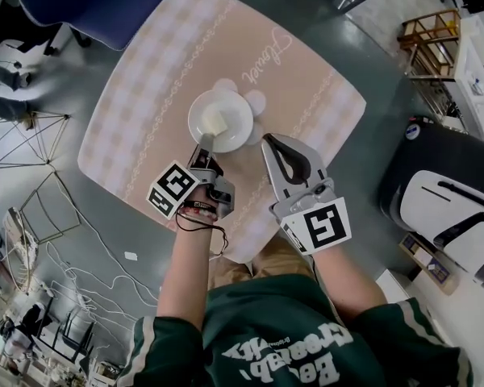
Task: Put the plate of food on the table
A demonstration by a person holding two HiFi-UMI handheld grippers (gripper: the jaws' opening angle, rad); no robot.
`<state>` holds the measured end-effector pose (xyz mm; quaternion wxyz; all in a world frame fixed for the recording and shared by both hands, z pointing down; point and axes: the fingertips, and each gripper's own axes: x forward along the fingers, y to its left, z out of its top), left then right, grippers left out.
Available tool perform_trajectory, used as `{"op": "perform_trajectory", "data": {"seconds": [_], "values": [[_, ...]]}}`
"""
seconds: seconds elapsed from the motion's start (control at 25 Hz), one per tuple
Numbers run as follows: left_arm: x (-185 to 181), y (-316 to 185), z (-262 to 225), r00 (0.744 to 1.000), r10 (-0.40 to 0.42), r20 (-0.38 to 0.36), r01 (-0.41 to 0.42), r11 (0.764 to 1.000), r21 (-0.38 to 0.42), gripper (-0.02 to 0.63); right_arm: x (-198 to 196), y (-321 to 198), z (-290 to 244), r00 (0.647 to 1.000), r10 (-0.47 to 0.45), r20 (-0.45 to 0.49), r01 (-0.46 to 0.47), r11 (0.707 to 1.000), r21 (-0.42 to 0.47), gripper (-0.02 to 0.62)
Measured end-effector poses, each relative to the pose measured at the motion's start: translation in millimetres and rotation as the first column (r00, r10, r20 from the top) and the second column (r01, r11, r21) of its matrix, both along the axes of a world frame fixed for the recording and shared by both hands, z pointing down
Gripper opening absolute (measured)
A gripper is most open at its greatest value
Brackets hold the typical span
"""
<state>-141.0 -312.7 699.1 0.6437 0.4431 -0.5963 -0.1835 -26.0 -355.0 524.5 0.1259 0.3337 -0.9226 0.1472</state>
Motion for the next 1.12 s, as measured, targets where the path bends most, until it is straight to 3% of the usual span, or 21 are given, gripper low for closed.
{"op": "perform_trajectory", "data": {"seconds": [0.36, 0.52, 0.6, 1.12], "values": [[3, 3, 0, 0.991, 0.071, 0.117, -0.059, 0.993, -0.1, 0.037, 2, -3, -3, 0.999, 0.041, -0.006, -0.041, 0.999, 0.007, 0.014], [2, 6, -5, 0.987, 0.069, 0.143, -0.056, 0.994, -0.089, 0.14, 0, -1, -5, 0.999, 0.036, -0.019, -0.036, 0.999, 0.017, 0.014], [0, 9, -4, 0.989, 0.053, 0.139, -0.041, 0.995, -0.086, 0.179, -1, 1, -6, 0.999, 0.033, -0.017, -0.033, 0.999, 0.018, 0.014], [-8, 22, -29, 0.994, -0.001, 0.111, 0.002, 1.0, -0.007, 0.179, -6, 13, -28, 1.0, 0.025, -0.007, -0.024, 0.998, 0.06, 0.014]]}}
